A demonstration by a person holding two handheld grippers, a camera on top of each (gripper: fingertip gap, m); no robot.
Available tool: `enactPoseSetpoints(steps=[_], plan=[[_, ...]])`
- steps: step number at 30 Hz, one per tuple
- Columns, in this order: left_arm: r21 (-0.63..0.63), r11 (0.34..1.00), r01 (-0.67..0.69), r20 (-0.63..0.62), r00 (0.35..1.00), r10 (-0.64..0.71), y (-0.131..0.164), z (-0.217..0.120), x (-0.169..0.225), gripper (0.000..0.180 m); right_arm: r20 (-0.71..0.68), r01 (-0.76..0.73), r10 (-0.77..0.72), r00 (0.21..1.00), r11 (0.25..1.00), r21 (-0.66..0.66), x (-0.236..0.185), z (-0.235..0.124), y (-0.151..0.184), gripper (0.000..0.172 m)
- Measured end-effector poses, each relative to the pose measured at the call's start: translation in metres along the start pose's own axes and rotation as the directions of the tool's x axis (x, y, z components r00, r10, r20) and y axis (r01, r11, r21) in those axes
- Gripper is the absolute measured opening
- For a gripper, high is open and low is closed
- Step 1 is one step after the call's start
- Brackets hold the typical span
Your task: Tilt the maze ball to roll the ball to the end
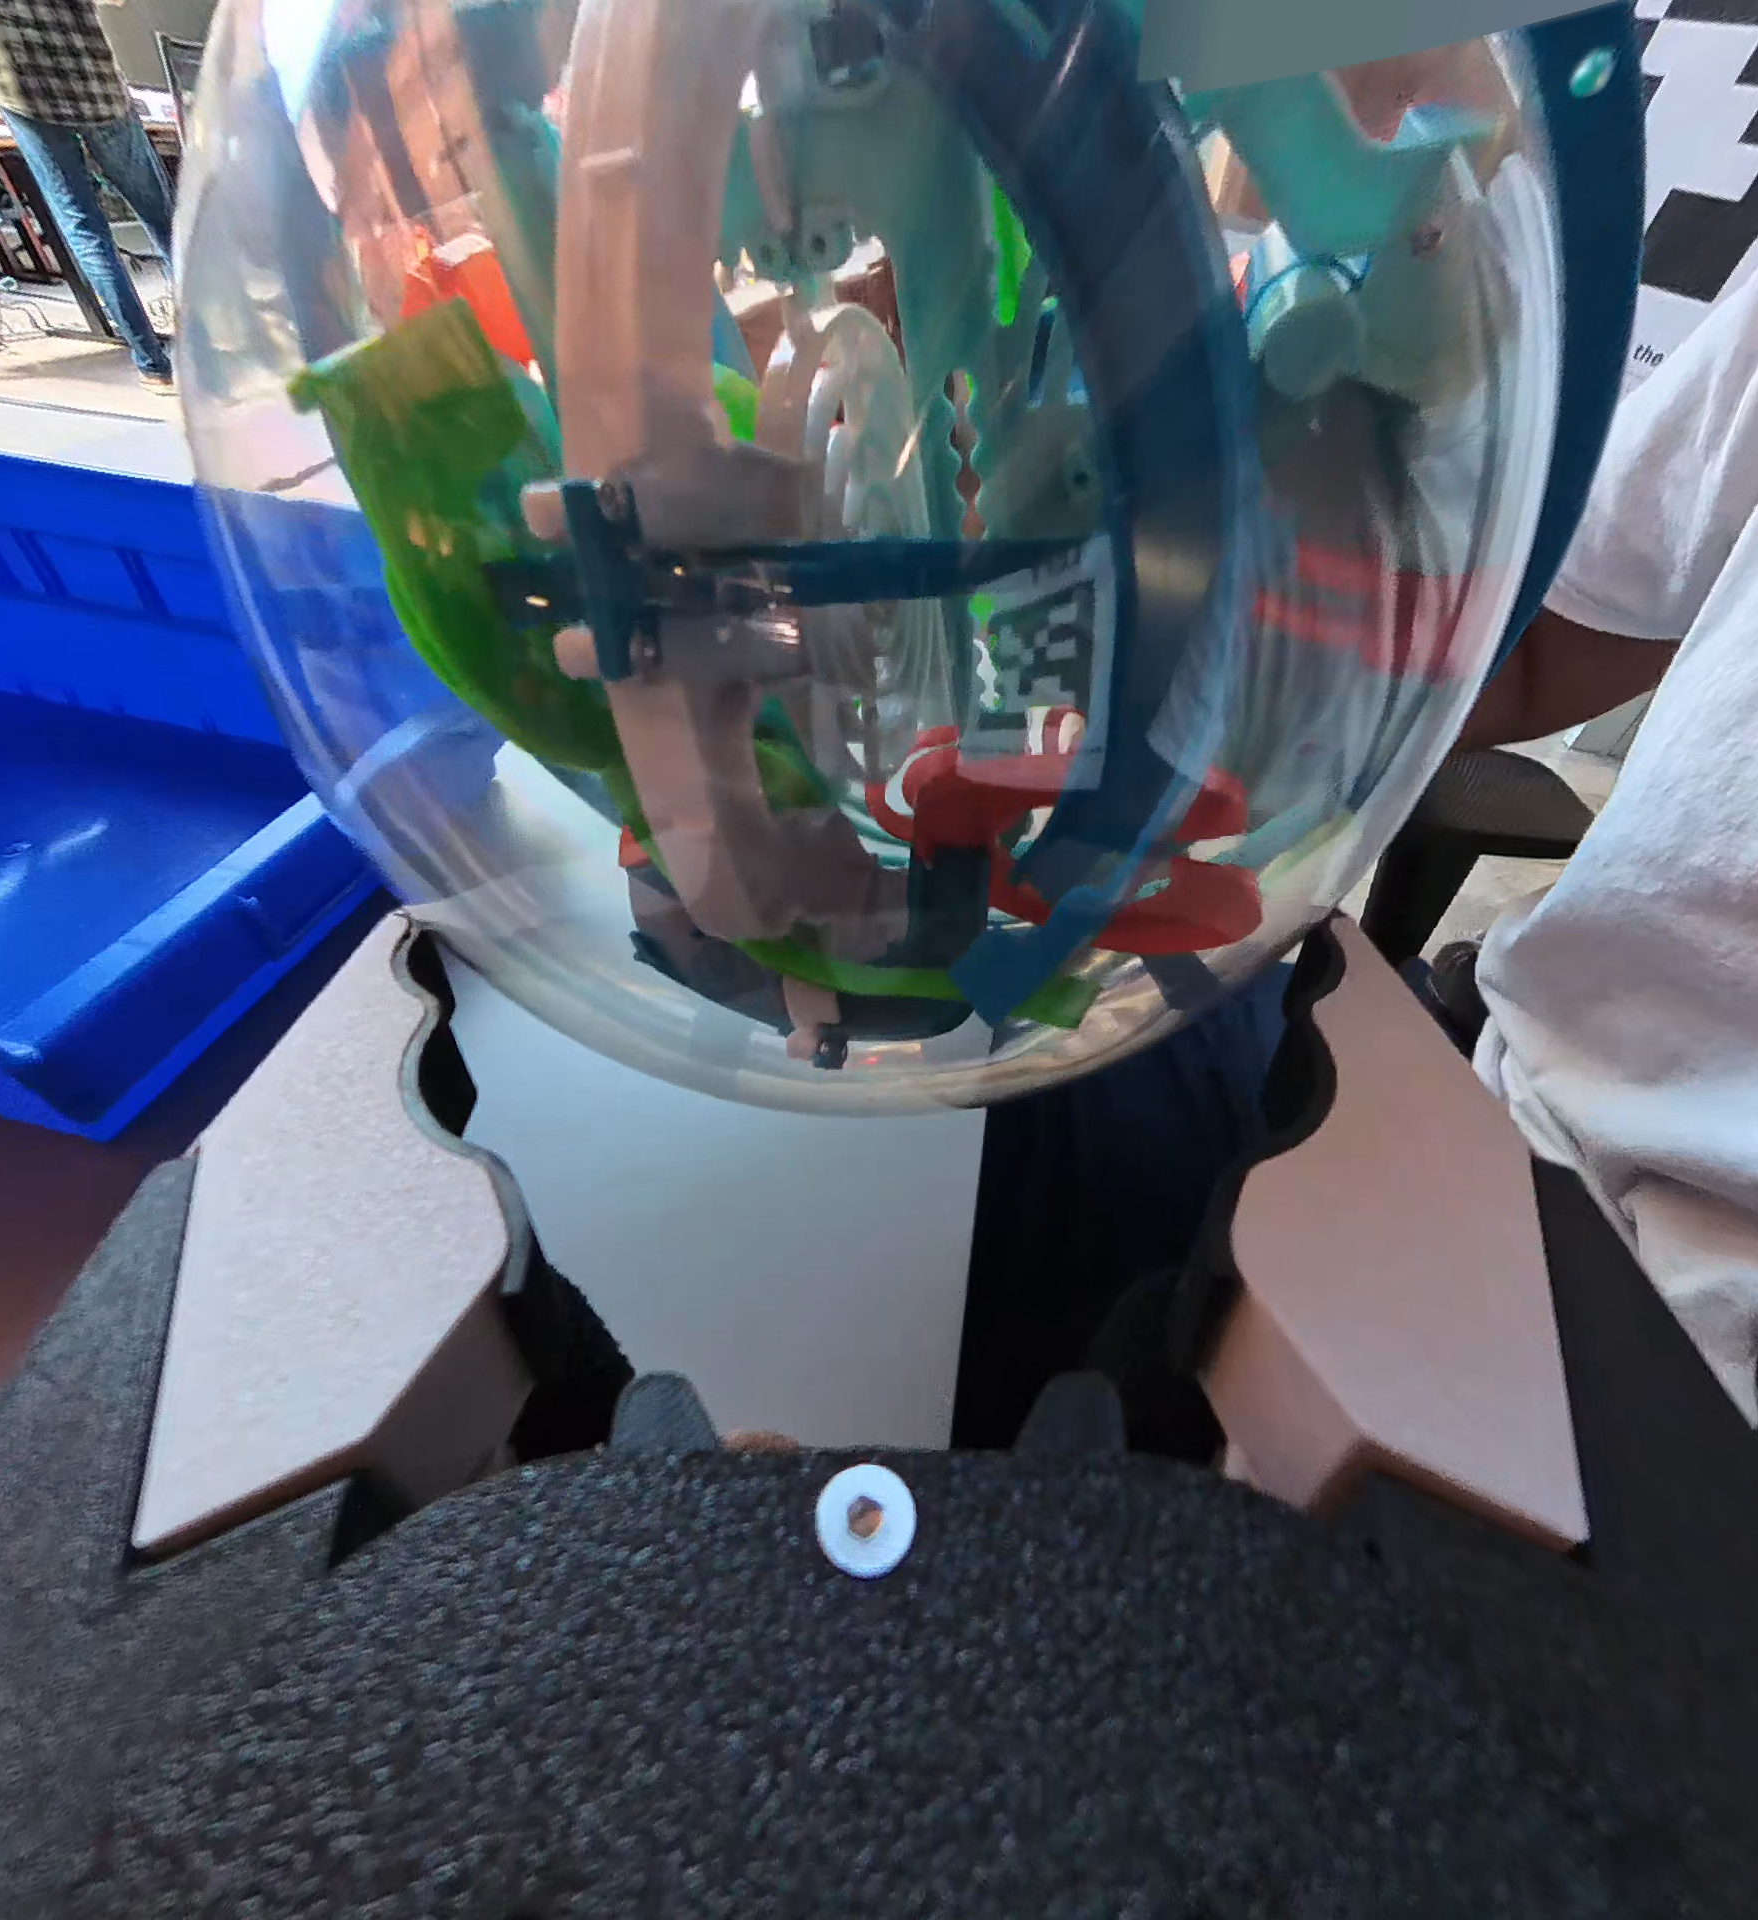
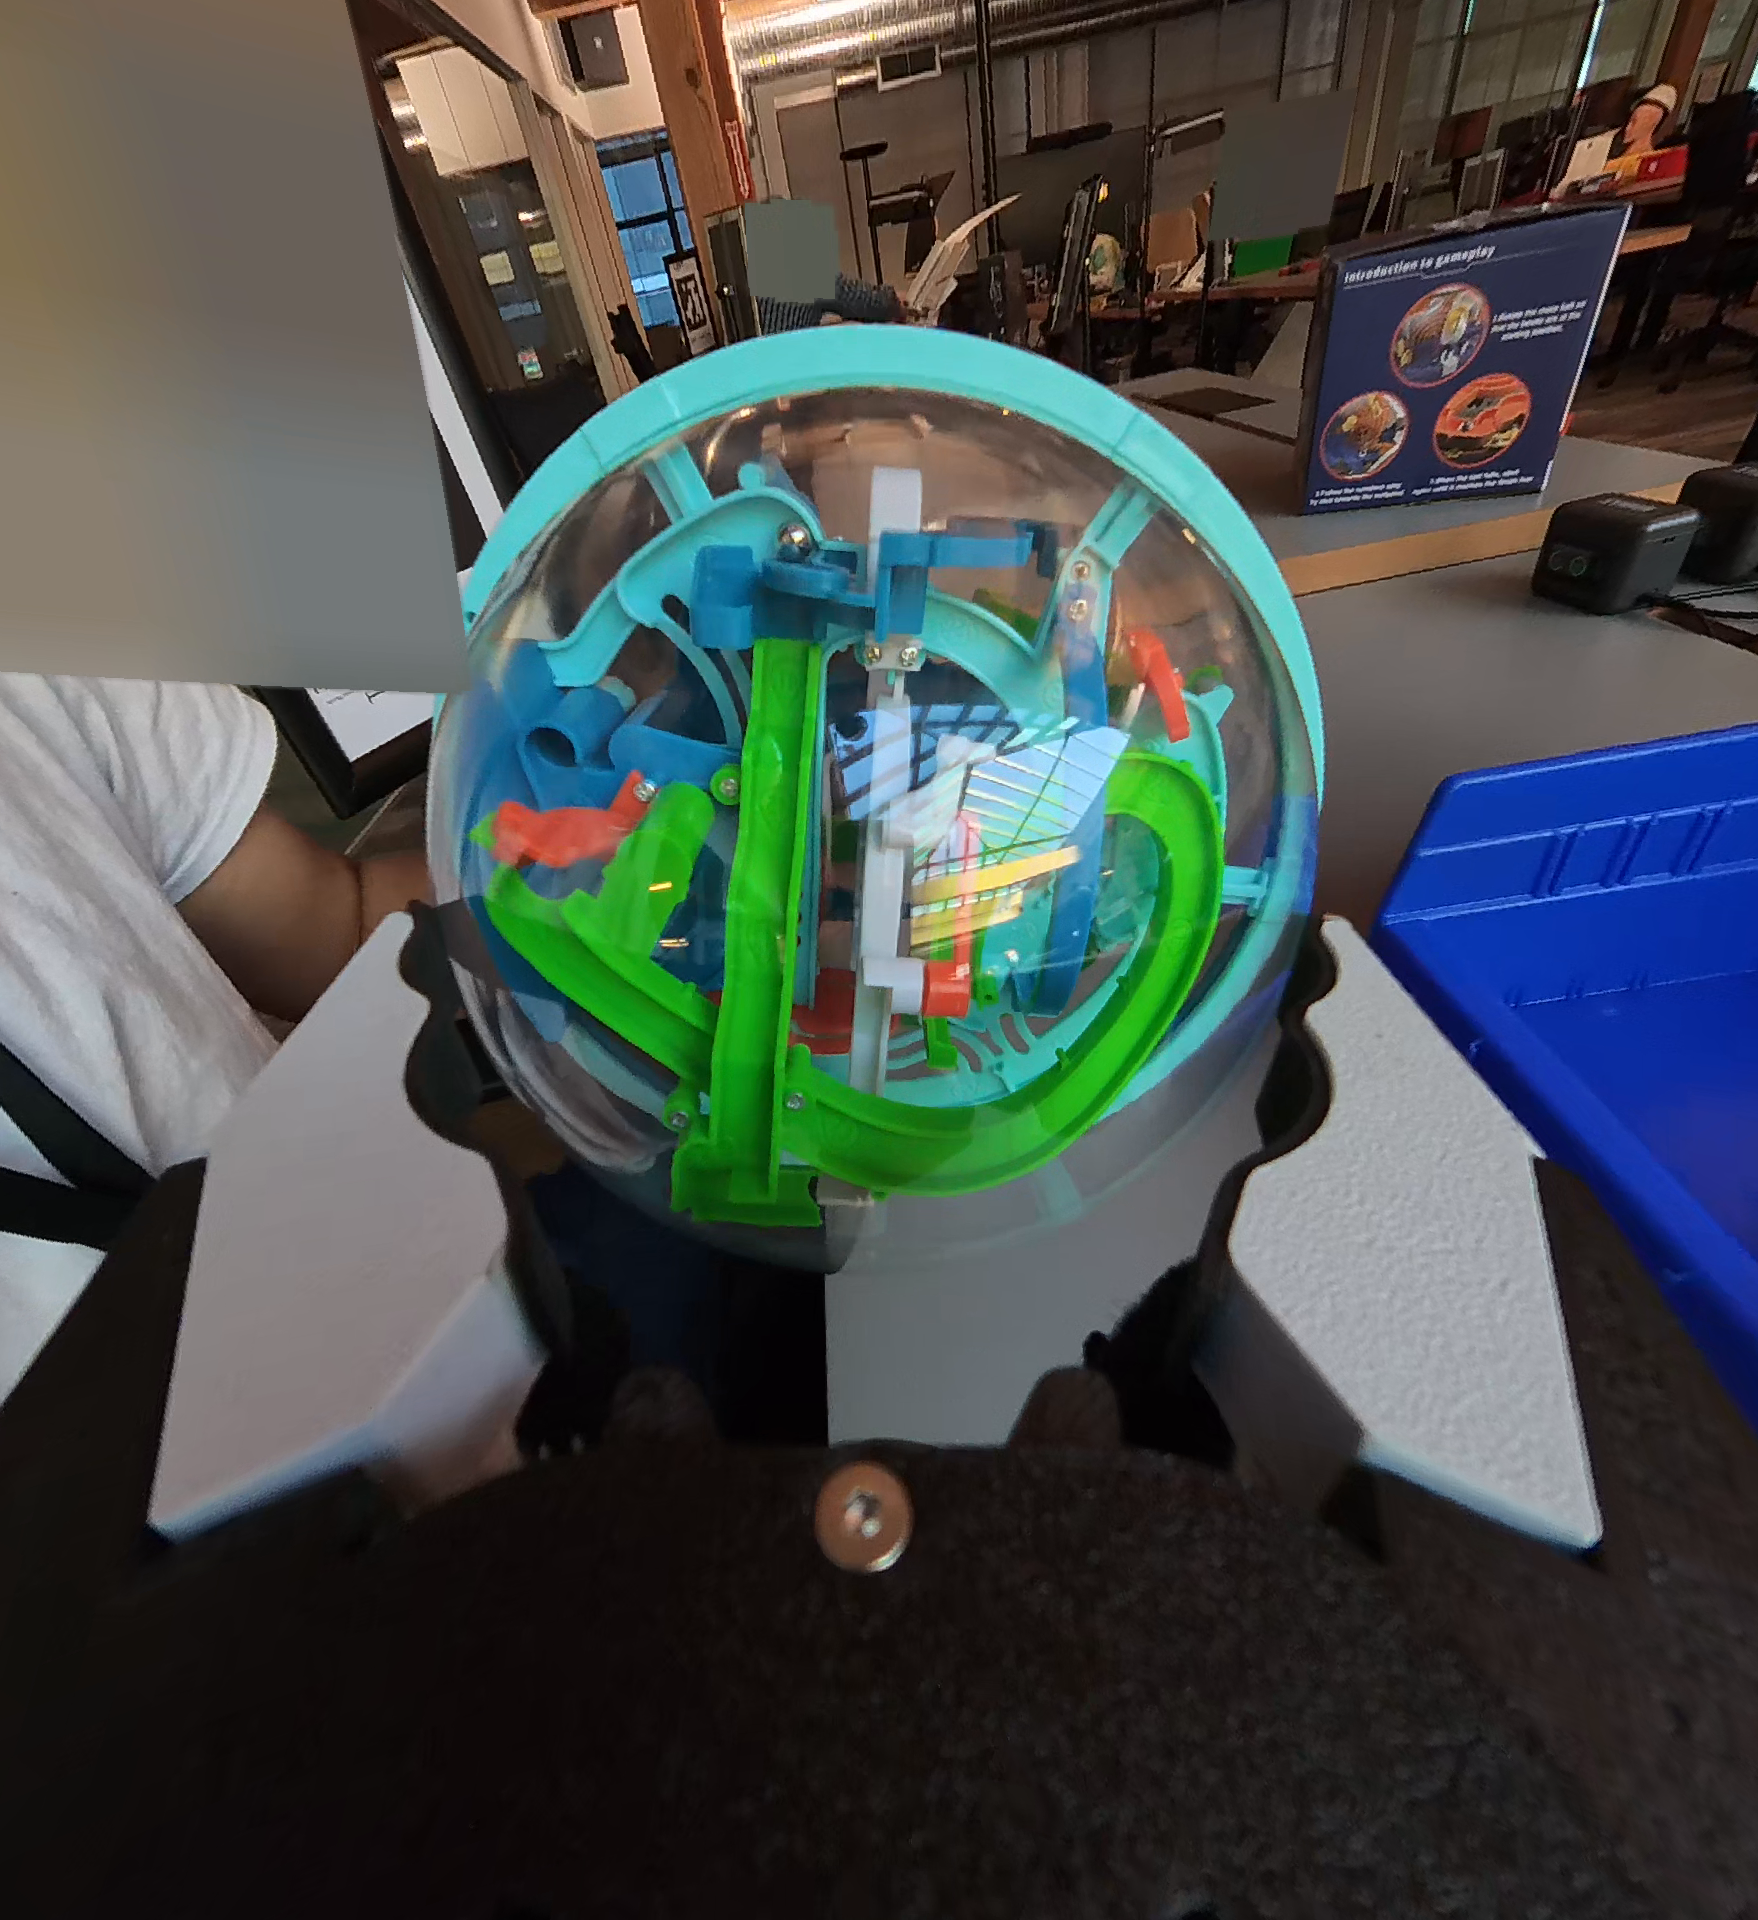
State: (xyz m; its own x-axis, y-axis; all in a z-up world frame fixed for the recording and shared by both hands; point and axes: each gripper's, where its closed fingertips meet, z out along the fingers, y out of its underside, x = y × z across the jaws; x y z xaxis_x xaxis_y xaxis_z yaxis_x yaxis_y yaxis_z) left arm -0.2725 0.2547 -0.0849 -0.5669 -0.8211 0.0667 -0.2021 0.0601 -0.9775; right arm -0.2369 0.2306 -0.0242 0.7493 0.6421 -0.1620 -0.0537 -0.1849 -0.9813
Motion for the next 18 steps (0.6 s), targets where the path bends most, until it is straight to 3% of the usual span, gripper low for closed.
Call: enactPoseSetpoints(steps=[18], plan=[[-0.116, 0.992, -0.053, -0.022, 0.998, 0.051, 0.006, 0.01, -0.023, 0.152, -0.023, 0.004, -0.002, 1.0, 0.996, 0.084, 0.024, -0.008, 0.016, 0.151]])
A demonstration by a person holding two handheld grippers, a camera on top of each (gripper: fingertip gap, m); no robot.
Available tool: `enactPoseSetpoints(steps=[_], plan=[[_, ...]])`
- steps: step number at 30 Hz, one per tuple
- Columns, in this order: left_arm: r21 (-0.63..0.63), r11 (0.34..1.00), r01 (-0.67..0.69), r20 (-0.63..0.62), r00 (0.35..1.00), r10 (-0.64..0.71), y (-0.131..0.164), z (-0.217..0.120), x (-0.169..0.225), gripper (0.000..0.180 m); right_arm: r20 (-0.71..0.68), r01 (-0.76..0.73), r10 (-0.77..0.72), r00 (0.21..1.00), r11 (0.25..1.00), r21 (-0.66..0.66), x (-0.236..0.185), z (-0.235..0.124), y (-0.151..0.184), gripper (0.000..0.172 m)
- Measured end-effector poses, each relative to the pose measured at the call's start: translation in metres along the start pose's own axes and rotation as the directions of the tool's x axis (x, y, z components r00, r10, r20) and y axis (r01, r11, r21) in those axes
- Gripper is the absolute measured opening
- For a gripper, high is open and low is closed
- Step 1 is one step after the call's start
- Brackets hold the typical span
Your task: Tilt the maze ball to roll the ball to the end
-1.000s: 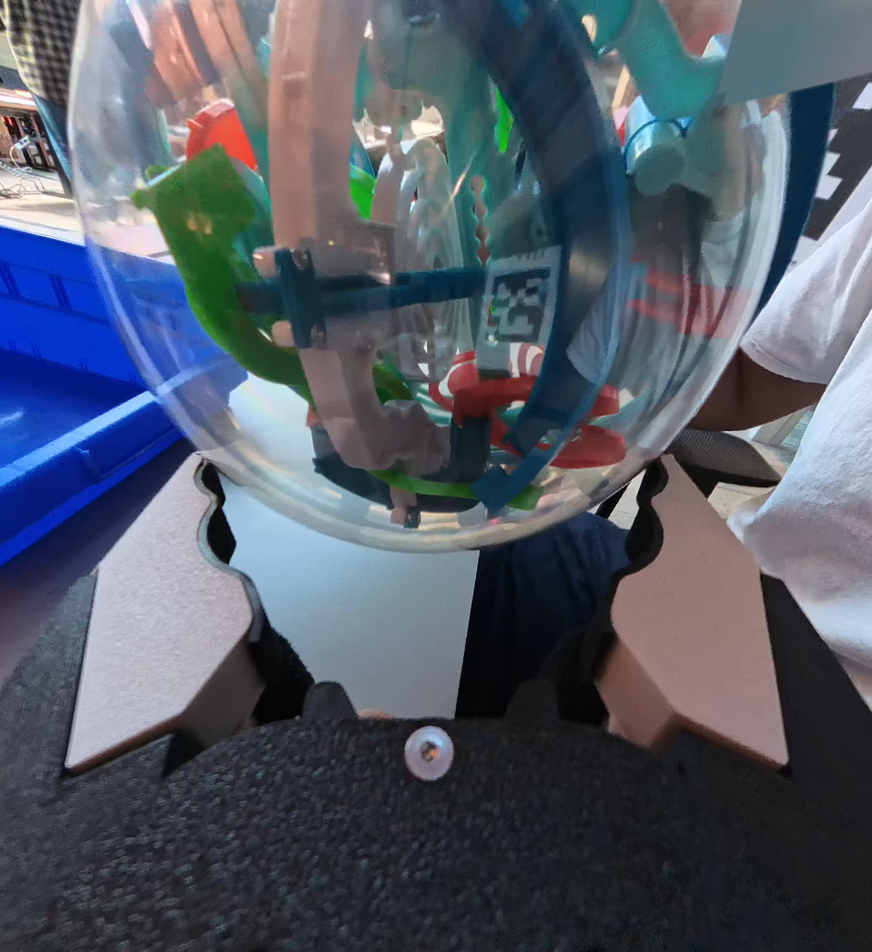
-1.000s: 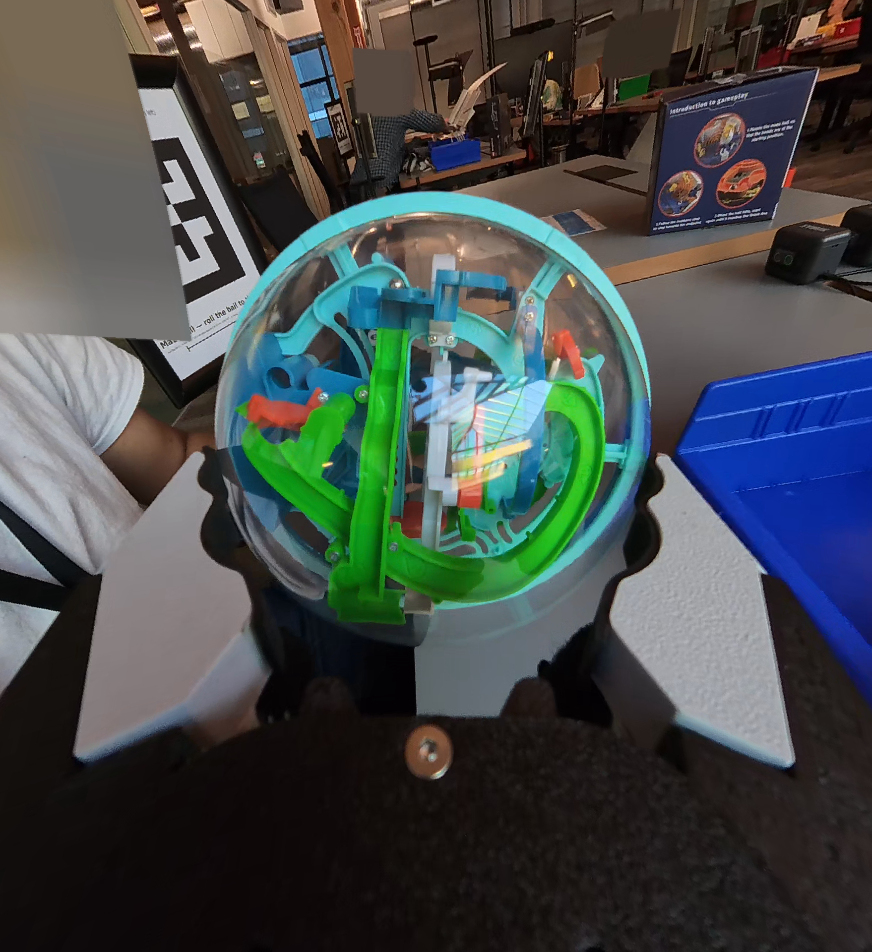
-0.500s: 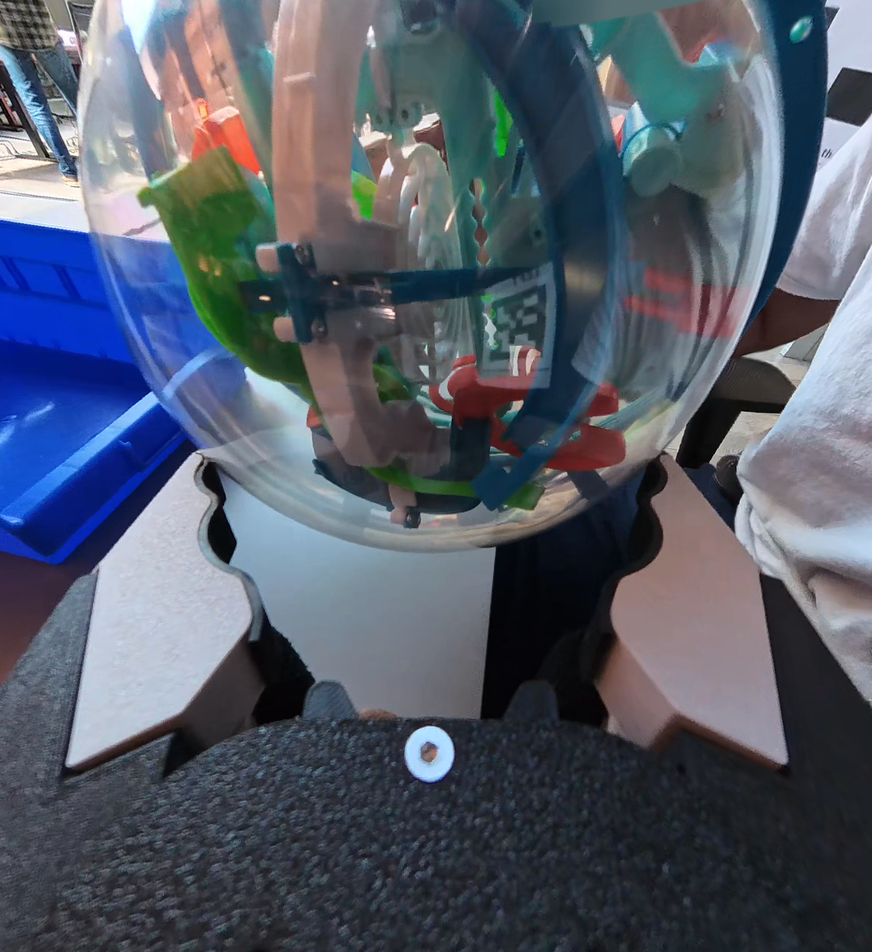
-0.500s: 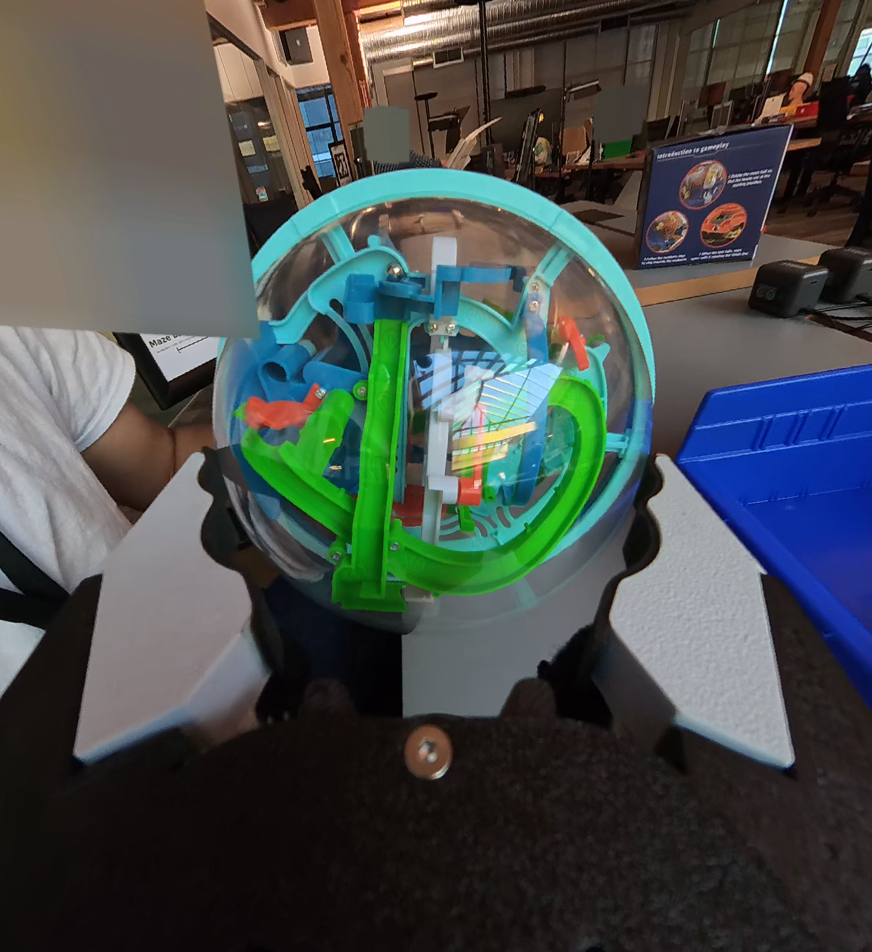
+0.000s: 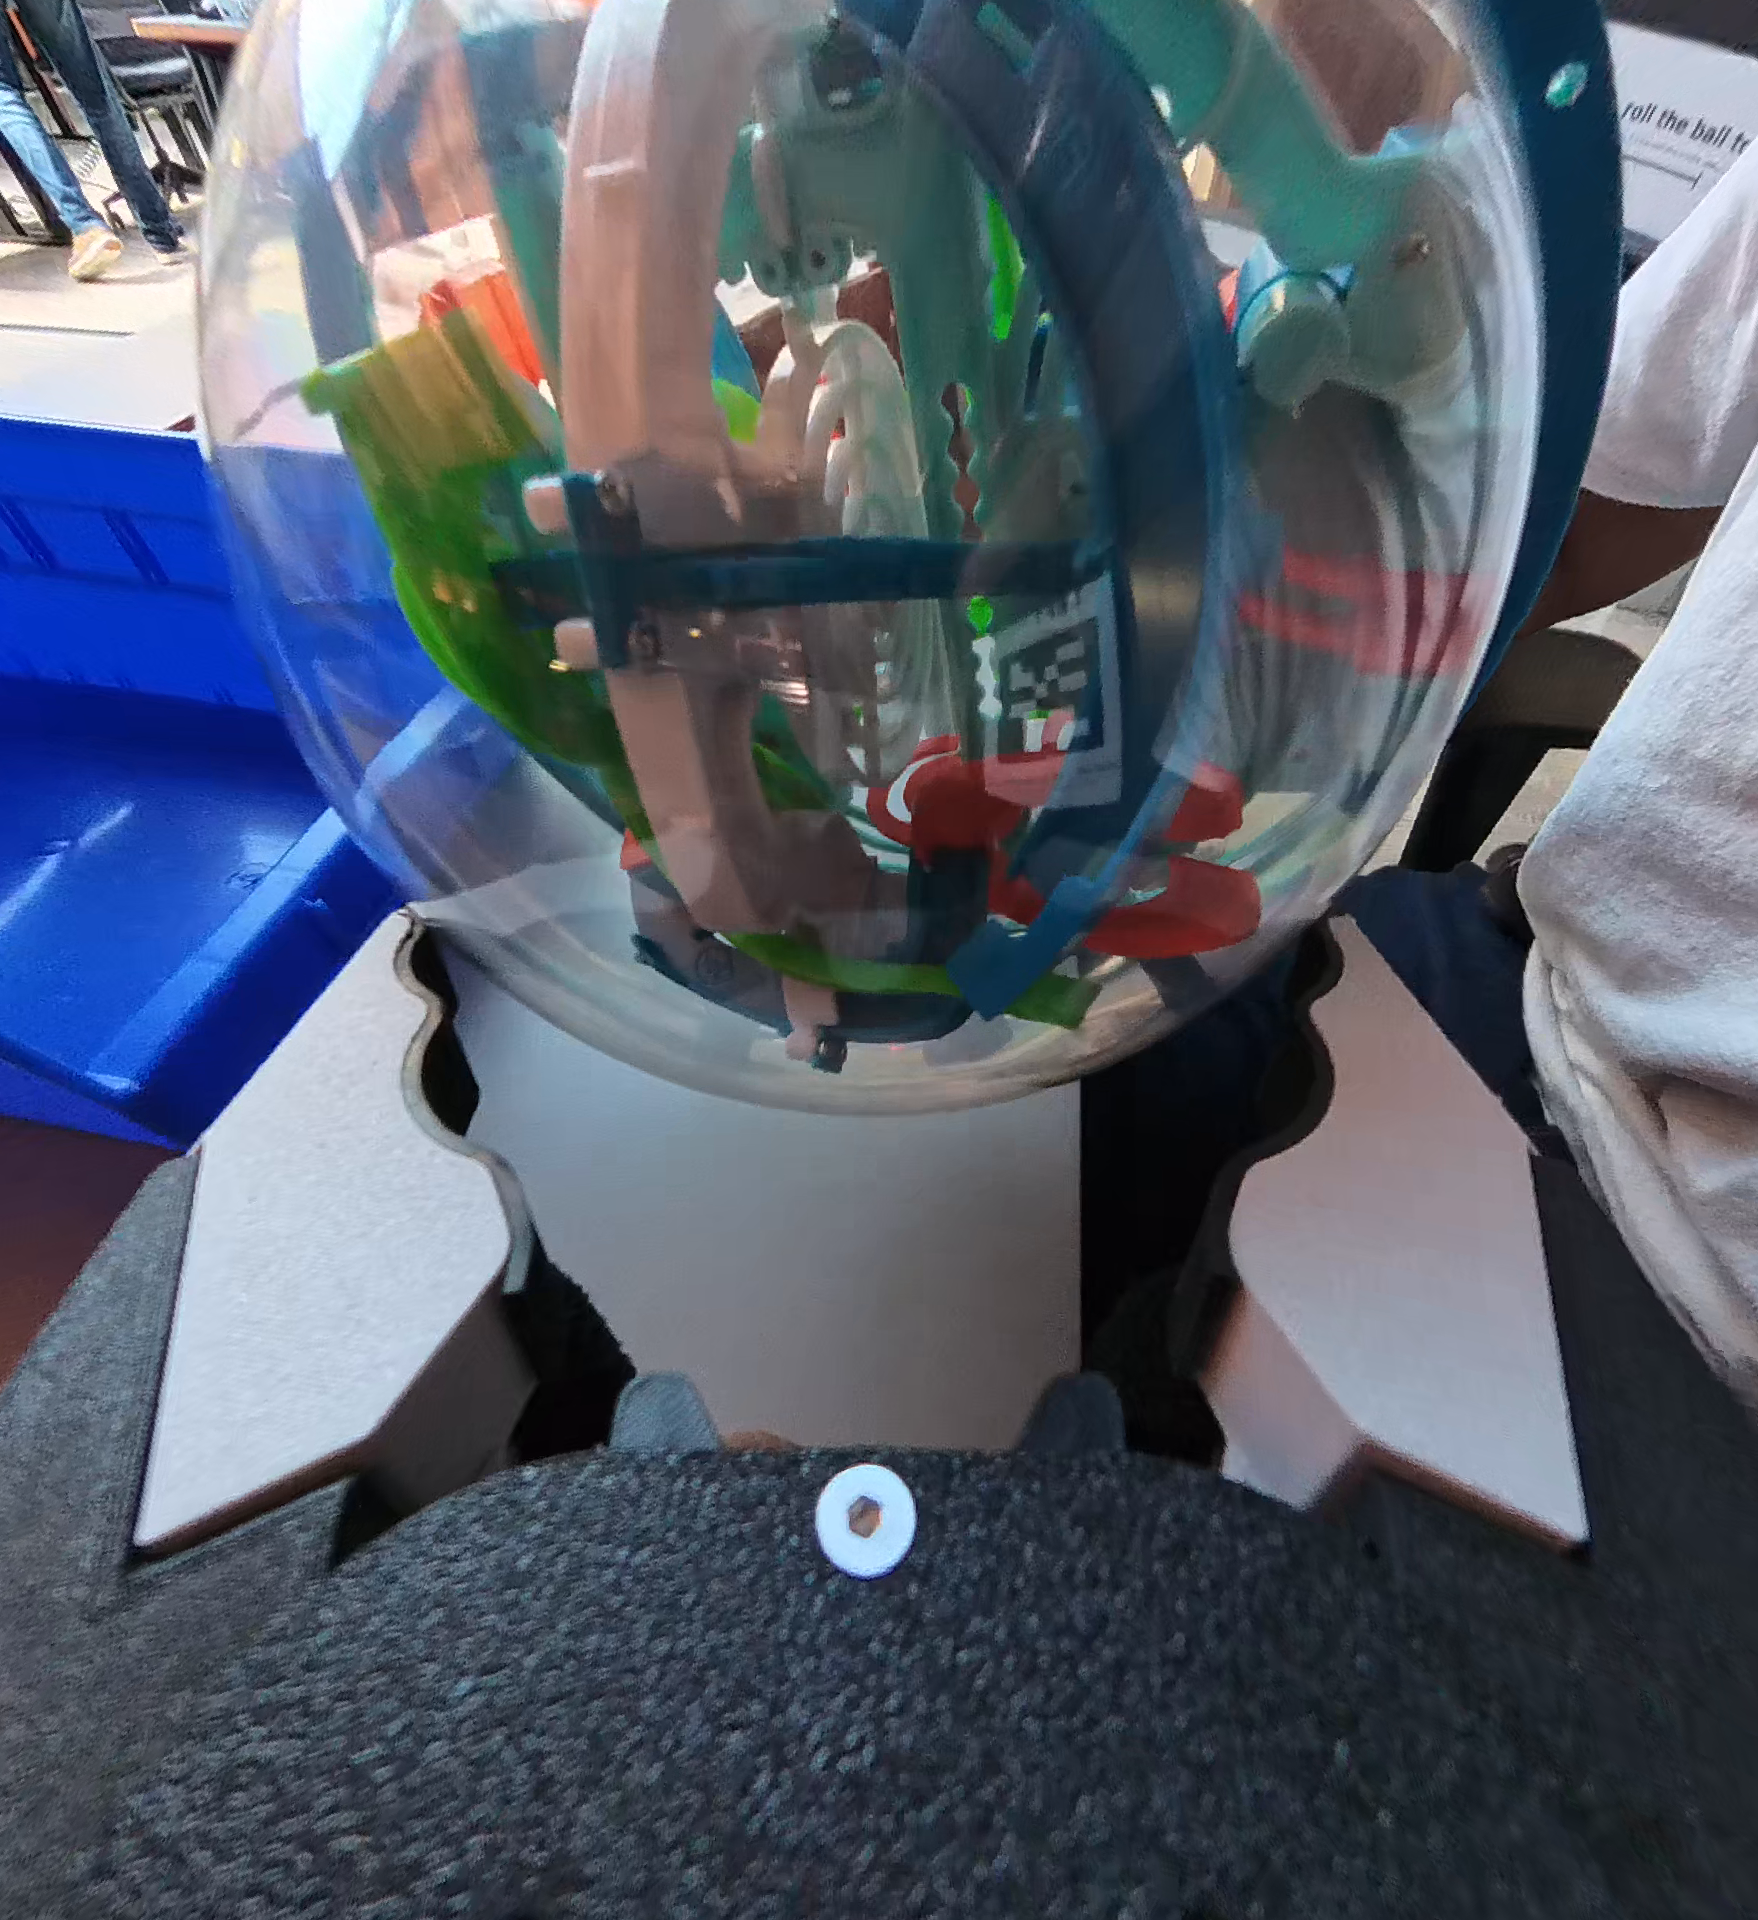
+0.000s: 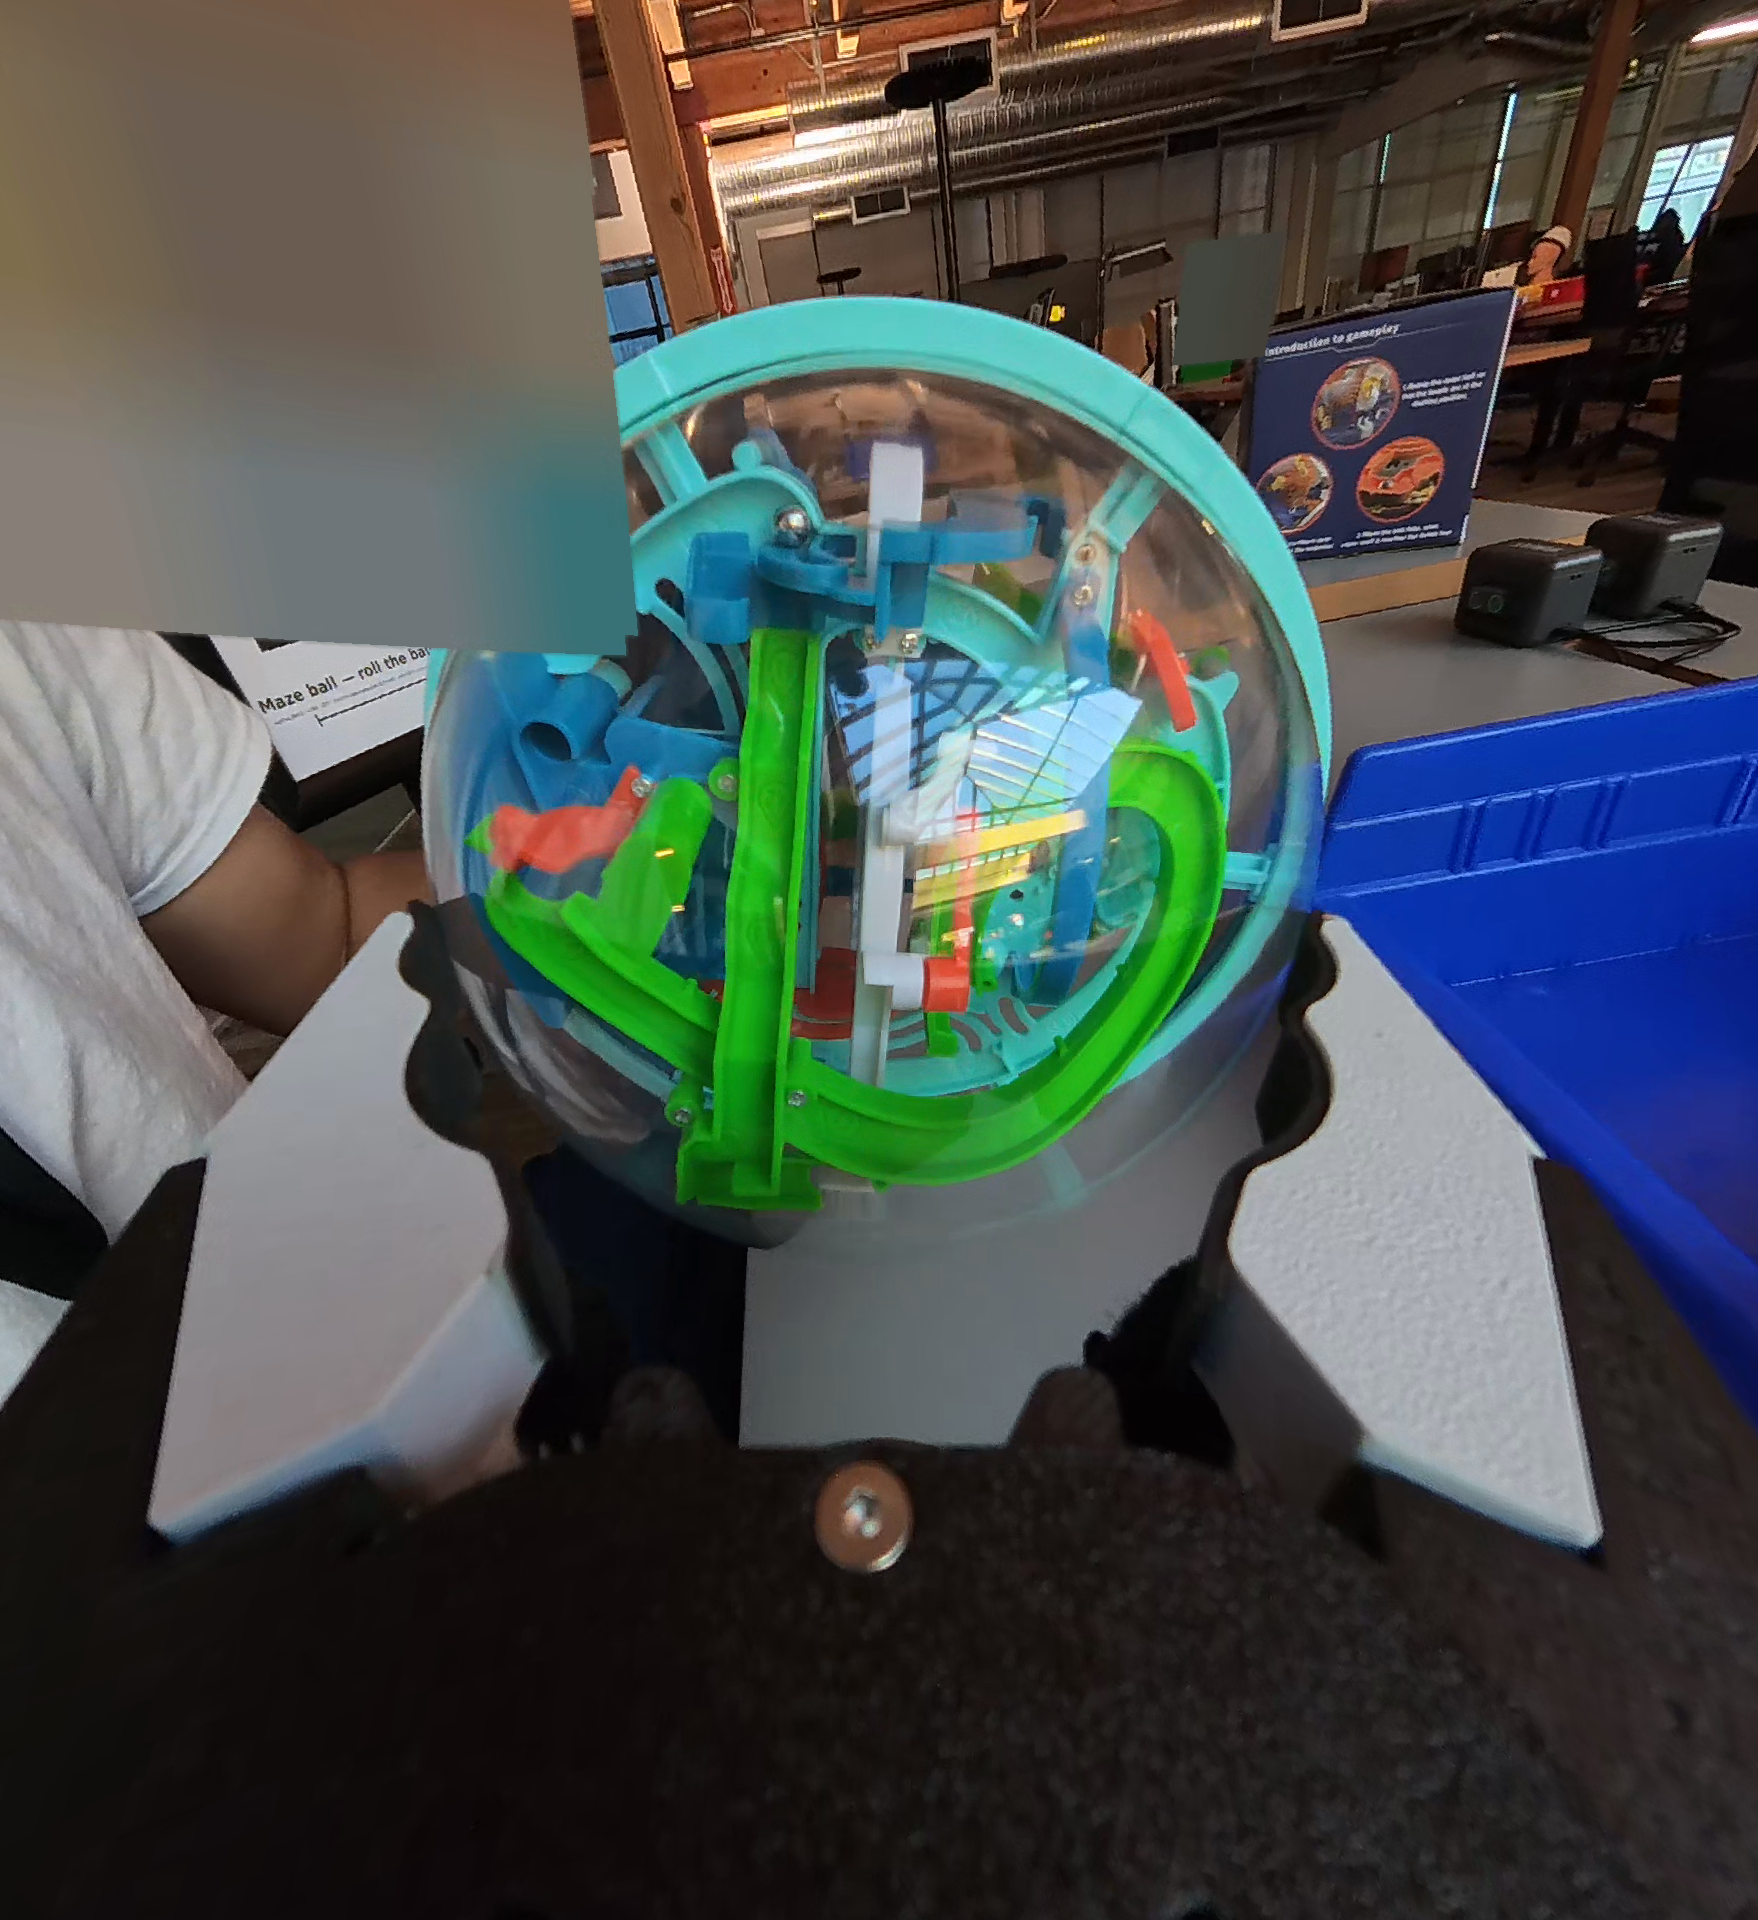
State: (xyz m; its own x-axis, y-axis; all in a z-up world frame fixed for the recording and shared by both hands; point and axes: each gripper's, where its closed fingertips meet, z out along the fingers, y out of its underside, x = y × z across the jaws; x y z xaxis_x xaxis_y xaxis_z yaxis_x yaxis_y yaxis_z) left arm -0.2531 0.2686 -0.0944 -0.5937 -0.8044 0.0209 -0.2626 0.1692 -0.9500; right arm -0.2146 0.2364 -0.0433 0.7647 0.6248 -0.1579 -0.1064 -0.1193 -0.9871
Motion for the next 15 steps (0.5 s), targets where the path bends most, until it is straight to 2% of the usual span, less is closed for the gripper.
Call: enactPoseSetpoints(steps=[15], plan=[[-0.054, 0.998, -0.017, -0.005, 1.0, 0.017, 0.0091, 0.0069, -0.0095, 0.151, -0.031, 0.017, -0.017, 0.999, 1.0, -0.004, 0.0103, -0.002, 0.0029, 0.151]])
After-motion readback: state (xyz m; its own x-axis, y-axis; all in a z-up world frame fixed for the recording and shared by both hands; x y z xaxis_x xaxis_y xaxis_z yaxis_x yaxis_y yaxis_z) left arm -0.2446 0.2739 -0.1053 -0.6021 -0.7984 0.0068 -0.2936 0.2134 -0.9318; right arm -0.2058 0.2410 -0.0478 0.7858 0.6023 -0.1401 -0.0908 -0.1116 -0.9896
